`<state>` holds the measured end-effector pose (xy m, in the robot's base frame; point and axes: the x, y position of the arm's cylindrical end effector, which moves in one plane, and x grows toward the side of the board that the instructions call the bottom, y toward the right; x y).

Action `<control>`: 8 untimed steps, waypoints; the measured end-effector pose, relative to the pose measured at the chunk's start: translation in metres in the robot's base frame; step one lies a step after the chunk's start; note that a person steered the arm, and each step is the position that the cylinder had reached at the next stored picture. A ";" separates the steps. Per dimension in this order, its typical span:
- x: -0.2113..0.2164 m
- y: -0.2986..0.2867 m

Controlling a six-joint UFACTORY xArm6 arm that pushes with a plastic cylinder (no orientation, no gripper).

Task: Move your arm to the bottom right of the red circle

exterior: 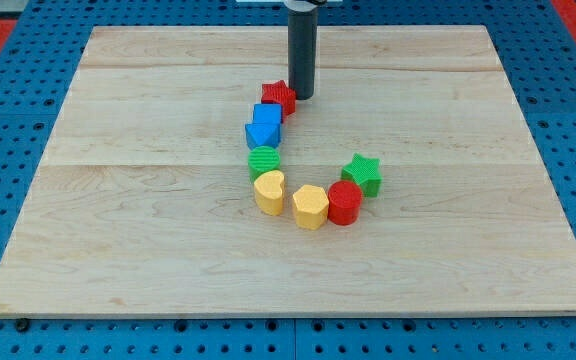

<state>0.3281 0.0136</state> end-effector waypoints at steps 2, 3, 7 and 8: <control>0.016 0.051; 0.035 0.083; 0.131 0.127; 0.187 0.119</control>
